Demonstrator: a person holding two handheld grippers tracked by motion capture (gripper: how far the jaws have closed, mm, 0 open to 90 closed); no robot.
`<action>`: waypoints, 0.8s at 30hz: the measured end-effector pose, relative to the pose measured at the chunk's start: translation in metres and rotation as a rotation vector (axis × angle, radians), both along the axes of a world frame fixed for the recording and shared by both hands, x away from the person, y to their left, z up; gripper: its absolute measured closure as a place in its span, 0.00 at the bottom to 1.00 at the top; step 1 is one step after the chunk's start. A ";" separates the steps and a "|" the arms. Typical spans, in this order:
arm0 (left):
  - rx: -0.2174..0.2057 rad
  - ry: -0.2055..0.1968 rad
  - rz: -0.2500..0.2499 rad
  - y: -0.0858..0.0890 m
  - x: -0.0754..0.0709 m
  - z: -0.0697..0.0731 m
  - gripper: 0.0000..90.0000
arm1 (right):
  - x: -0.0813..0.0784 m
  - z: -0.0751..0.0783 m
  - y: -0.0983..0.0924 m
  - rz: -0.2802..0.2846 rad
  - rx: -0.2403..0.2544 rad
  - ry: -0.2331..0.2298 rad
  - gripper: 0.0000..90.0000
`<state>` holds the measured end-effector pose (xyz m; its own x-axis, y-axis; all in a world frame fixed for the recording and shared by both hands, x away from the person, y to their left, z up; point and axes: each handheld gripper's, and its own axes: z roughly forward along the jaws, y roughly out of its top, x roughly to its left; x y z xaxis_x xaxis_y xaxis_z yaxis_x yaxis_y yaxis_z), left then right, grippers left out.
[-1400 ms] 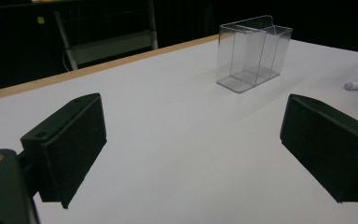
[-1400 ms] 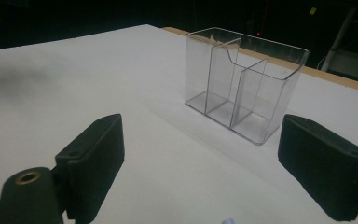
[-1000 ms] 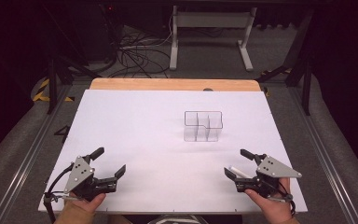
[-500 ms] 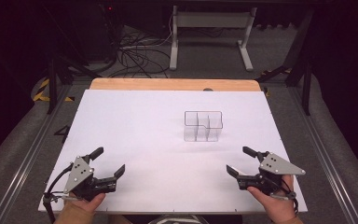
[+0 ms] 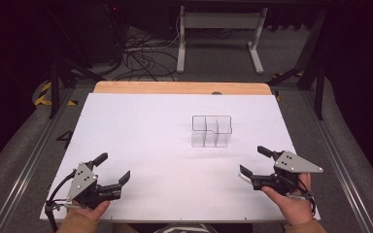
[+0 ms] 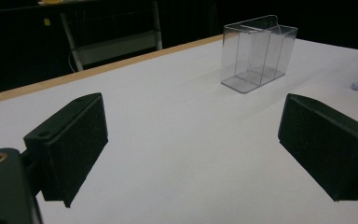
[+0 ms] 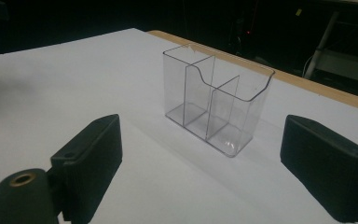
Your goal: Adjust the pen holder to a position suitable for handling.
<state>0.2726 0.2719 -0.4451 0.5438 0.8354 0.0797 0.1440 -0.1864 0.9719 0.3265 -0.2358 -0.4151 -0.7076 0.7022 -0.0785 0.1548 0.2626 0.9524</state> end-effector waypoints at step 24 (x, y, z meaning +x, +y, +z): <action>0.003 0.009 0.000 -0.001 0.003 -0.001 0.10 | 0.014 0.018 -0.001 0.006 -0.136 0.129 0.24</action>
<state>0.2758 0.2708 -0.4457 0.5442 0.8353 0.0776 0.1526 -0.1895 0.9699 0.3408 -0.2369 -0.3972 -0.7224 0.6868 -0.0807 0.2715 0.3890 0.8803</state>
